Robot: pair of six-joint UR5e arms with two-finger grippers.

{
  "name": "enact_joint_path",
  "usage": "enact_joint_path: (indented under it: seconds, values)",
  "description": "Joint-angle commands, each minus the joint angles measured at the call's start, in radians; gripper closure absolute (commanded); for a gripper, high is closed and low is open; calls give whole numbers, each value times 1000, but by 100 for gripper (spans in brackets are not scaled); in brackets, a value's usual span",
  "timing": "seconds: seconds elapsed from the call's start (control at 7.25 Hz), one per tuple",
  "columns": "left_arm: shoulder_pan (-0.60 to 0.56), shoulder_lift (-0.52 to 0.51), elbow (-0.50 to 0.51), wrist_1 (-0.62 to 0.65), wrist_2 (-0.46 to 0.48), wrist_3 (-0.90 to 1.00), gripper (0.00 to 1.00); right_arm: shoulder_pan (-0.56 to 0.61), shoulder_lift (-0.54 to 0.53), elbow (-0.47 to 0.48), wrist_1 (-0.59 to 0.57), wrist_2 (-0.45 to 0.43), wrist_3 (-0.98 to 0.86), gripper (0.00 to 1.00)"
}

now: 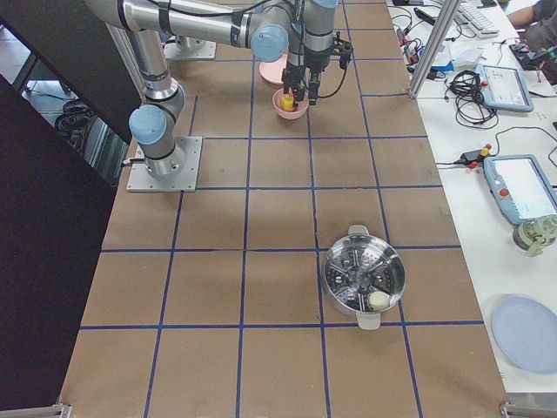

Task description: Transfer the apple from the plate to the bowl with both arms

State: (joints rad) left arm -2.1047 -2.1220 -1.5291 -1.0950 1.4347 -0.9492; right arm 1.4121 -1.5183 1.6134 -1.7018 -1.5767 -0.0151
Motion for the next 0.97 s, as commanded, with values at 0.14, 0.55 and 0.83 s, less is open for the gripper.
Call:
enact_joint_path:
  seconds: [0.14,0.55,0.83]
  values:
    - [44,120,-3,-51,9,172,0,-1,-2,16,1,-3,7,0]
    - [242,337,3,-348,12,549,0,43,-39,3,2,-17,12,0]
    - [351,440,1,-509,109,824,0,112,-40,-10,-15,-3,14,0]
